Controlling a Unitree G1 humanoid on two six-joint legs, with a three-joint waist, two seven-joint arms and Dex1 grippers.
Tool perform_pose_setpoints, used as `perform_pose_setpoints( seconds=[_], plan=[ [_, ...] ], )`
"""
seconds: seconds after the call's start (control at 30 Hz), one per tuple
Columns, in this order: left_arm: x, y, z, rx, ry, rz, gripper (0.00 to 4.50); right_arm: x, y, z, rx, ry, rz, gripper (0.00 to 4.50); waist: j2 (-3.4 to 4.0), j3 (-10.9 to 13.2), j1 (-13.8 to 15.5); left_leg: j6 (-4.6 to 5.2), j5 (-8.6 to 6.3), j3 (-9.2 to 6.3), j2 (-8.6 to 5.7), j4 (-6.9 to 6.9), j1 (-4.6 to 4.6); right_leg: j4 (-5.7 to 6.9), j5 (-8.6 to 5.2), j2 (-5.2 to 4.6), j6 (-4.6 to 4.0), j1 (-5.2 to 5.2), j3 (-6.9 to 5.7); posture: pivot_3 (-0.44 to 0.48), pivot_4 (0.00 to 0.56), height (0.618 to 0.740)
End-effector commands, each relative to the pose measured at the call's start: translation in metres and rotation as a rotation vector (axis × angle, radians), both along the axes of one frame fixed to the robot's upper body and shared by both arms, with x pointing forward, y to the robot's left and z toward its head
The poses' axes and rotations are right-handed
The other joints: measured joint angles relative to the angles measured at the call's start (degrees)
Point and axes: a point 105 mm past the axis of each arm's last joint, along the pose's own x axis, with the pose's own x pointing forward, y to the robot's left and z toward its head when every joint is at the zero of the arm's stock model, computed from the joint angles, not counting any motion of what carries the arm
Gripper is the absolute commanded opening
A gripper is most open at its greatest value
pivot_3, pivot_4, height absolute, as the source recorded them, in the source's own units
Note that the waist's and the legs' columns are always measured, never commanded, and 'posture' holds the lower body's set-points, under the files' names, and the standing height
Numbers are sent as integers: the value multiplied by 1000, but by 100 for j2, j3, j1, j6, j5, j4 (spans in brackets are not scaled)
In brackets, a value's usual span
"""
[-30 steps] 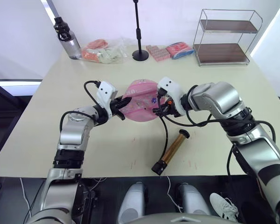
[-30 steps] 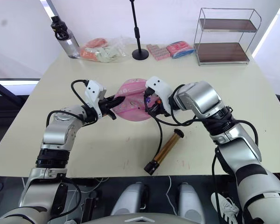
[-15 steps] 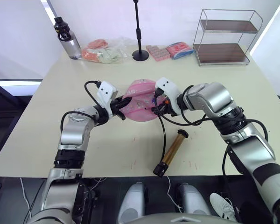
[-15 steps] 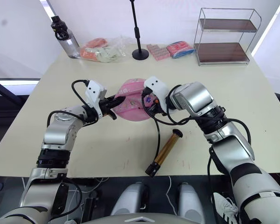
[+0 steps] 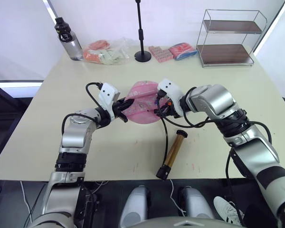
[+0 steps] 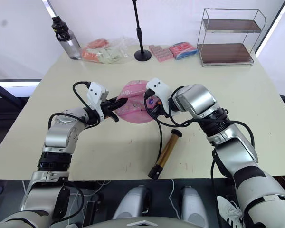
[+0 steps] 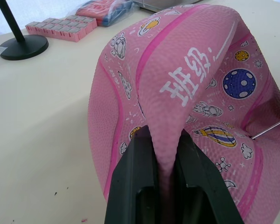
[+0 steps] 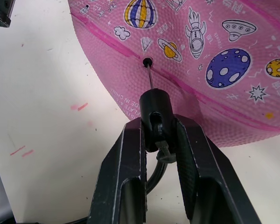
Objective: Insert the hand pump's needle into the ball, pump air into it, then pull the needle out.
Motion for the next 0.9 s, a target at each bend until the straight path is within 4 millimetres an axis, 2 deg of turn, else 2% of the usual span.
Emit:
perform_pose_setpoints(
  seconds=[0.03,0.6,0.9],
  plan=[
    [-3,-13,-2,-10,3,-42,163,0,8,10,-16,-43,34,329,0,0,-1,0,0,0,0,0,0,0,0,0,0,0,0,0,150,740],
    [-7,-23,-8,-50,29,-59,163,1,22,-4,-128,-43,111,329,2,-2,-10,-4,3,0,0,0,8,2,0,1,0,3,3,0,150,740],
    [-13,-36,-16,-105,78,-73,163,1,38,4,-120,-42,138,329,3,-4,-17,-7,4,-1,0,0,14,7,0,1,-1,5,4,0,150,740]
  ],
)
